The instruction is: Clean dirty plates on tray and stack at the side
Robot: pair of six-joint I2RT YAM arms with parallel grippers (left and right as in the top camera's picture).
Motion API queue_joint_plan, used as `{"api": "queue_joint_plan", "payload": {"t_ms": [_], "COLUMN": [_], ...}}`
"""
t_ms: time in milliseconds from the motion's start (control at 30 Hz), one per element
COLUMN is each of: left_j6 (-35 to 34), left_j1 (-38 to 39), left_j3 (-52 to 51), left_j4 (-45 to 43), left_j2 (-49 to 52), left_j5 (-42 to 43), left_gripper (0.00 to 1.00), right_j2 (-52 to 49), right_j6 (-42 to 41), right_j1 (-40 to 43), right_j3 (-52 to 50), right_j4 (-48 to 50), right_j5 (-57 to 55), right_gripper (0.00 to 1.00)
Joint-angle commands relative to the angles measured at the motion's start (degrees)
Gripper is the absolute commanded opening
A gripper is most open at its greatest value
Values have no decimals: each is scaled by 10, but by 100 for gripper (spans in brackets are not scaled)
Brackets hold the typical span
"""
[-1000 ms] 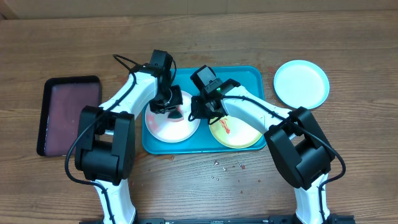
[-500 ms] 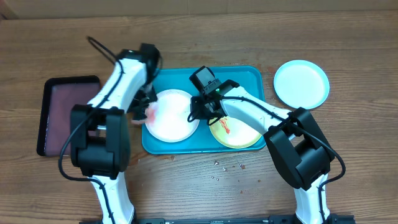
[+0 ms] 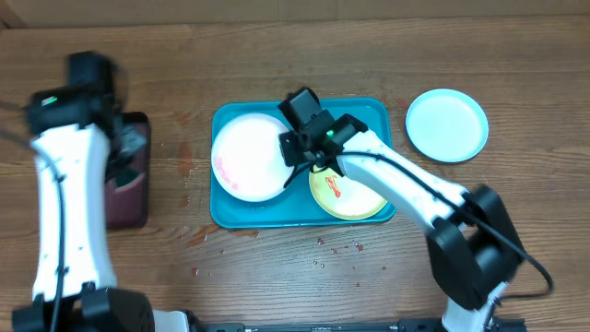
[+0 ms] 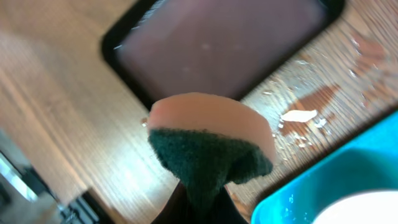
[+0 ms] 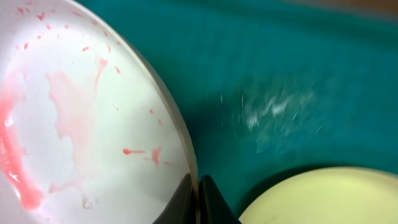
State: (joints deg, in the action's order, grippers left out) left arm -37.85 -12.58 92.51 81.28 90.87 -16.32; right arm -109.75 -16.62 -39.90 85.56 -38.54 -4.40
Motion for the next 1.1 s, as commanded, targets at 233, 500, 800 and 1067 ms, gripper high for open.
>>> {"api": "queue_joint_plan", "payload": {"t_ms": [233, 500, 800, 1067], "left_j6": [-14, -14, -11, -11], "left_j1": [-92, -92, -92, -92], "left_j3": [-64, -92, -92, -92], "left_j4": [-34, -62, -64, -64], "left_j2": [-13, -13, -13, -13], "left_j5": [43, 53, 55, 55], "left_gripper": [4, 4, 4, 4], "right_j2": [70, 70, 70, 71], "right_j6": [379, 630, 406, 47], "right_j1": [-150, -170, -162, -35], "right_j3": [33, 33, 33, 8], "right_j4": [78, 233, 235, -20], "right_j5": [-539, -717, -725, -227], "right_gripper": [4, 4, 4, 4]}}
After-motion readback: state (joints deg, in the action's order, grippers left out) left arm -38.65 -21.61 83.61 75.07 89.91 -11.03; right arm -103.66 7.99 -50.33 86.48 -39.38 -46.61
